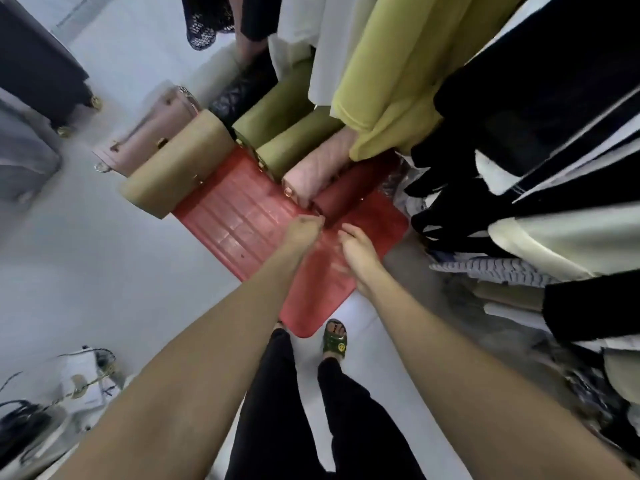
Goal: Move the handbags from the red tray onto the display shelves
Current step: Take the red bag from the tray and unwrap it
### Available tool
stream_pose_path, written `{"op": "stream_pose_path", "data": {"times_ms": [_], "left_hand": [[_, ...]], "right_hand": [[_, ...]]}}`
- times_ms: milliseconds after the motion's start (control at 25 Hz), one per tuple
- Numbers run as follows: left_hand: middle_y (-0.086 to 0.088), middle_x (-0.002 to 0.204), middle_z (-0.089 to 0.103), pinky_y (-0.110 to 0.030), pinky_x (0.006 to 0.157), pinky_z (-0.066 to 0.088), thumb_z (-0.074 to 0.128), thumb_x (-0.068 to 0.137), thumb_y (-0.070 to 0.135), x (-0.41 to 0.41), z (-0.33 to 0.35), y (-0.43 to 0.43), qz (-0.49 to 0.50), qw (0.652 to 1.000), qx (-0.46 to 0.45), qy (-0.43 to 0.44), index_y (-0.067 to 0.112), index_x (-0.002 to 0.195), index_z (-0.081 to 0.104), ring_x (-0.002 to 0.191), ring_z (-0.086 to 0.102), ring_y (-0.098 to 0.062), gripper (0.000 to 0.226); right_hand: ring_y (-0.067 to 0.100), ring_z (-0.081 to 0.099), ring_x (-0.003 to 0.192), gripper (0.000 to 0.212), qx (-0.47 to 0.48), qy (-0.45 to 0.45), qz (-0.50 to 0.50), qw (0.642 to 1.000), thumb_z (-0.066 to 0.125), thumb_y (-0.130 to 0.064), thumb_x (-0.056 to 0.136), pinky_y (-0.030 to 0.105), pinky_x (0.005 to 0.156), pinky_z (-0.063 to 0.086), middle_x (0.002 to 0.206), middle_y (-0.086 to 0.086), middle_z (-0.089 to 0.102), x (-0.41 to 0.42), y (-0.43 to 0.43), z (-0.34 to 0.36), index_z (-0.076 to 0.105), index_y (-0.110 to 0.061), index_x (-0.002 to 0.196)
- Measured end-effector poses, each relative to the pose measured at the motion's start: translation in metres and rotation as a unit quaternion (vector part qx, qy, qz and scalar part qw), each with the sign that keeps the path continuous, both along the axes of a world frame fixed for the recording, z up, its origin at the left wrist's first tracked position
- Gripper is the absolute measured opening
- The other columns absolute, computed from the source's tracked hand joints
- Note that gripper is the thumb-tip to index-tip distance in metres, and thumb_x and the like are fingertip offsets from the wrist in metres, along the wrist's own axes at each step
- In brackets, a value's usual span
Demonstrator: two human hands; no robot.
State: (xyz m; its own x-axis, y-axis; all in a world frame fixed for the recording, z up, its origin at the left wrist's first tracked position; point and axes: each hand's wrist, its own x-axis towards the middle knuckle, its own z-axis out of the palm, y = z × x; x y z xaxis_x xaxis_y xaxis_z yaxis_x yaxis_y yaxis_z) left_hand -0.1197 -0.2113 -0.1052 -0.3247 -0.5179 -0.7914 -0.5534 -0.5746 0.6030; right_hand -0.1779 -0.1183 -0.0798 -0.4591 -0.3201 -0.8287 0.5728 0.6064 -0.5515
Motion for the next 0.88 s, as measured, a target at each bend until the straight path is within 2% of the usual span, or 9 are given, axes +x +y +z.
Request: {"op": "stream_pose_path", "data": {"times_ms": [120,200,280,360,440,560,720,800,880], "left_hand": [[-0.003,0.071,0.053,-0.031,0.069,0.04,0.061,0.1,0.026,-0.022,-0.021,-0.018,0.017,1.0,0.012,-0.014,0.02,0.07,0.055,0.068,0.048,-0.016,0.031],[-0.004,0.078,0.057,-0.031,0.075,0.043,0.062,0.099,0.026,-0.031,-0.032,-0.024,0.026,0.999,0.018,-0.02,0.016,0.076,0.059,0.071,0.051,-0.017,0.025],[-0.008,0.083,0.059,-0.031,0.071,0.044,0.061,0.1,0.025,-0.036,-0.045,-0.03,0.035,0.998,0.04,-0.015,0.01,0.085,0.063,0.072,0.052,-0.02,0.021],[-0.006,0.074,0.054,-0.029,0.06,0.04,0.059,0.102,0.023,-0.035,-0.051,-0.032,0.041,0.998,0.053,-0.007,0.013,0.079,0.057,0.062,0.047,-0.017,0.025],[-0.003,0.07,0.051,-0.028,0.057,0.038,0.058,0.102,0.02,-0.033,-0.052,-0.031,0.061,0.997,0.056,0.004,0.016,0.076,0.052,0.059,0.044,-0.014,0.027],[-0.001,0.073,0.051,-0.028,0.06,0.043,0.056,0.103,0.021,-0.016,-0.056,-0.025,0.086,0.994,0.063,0.004,0.018,0.079,0.052,0.062,0.046,-0.012,0.025],[-0.001,0.094,0.055,-0.026,0.074,0.05,0.054,0.104,0.02,0.033,-0.061,-0.022,0.122,0.99,0.066,-0.007,0.022,0.082,0.05,0.087,0.054,-0.013,0.023],[-0.002,0.098,0.055,-0.031,0.084,0.051,0.053,0.104,0.02,0.065,-0.063,-0.022,0.138,0.989,0.047,-0.017,0.022,0.083,0.05,0.095,0.054,-0.016,0.022],[-0.001,0.086,0.052,-0.034,0.084,0.046,0.05,0.105,0.018,0.094,-0.065,-0.025,0.143,0.989,0.014,-0.027,0.022,0.079,0.047,0.086,0.05,-0.018,0.026]], "right_hand": [[0.012,0.051,0.121,0.05,0.0,0.007,-0.014,1.0,0.04,-0.008,0.104,0.035,0.085,0.052,0.155,-0.004,0.045,-0.007,-0.019,-0.015,0.041,-0.022,0.152],[0.013,0.049,0.128,0.053,0.002,0.008,-0.012,1.0,0.041,-0.006,0.103,0.035,0.087,0.051,0.159,-0.004,0.041,-0.011,-0.027,-0.021,0.04,-0.022,0.154],[0.014,0.047,0.133,0.055,0.006,0.006,-0.015,1.0,0.041,-0.005,0.102,0.036,0.088,0.051,0.16,-0.004,0.04,-0.013,-0.033,-0.026,0.039,-0.022,0.155],[0.015,0.044,0.14,0.057,0.005,0.002,-0.016,1.0,0.041,-0.004,0.102,0.036,0.089,0.05,0.162,-0.005,0.036,-0.014,-0.037,-0.031,0.035,-0.022,0.157],[0.014,0.044,0.14,0.059,0.005,0.001,-0.012,1.0,0.041,-0.004,0.102,0.036,0.089,0.051,0.164,-0.006,0.034,-0.012,-0.039,-0.035,0.033,-0.022,0.158],[0.017,0.048,0.138,0.058,0.015,-0.004,-0.015,1.0,0.043,-0.005,0.102,0.035,0.085,0.053,0.162,-0.004,0.037,-0.002,-0.04,-0.037,0.033,-0.021,0.158],[0.023,0.055,0.129,0.057,0.028,-0.013,0.02,0.999,0.048,-0.012,0.101,0.03,0.074,0.054,0.152,0.003,0.048,0.027,-0.038,-0.035,0.035,-0.026,0.155],[0.022,0.056,0.127,0.057,0.032,-0.013,0.064,0.997,0.049,-0.015,0.101,0.032,0.078,0.053,0.149,0.002,0.05,0.041,-0.04,-0.031,0.034,-0.027,0.155],[0.02,0.054,0.13,0.055,0.034,-0.017,0.093,0.995,0.049,-0.016,0.102,0.034,0.084,0.051,0.149,0.0,0.049,0.051,-0.043,-0.029,0.035,-0.025,0.155]]}}
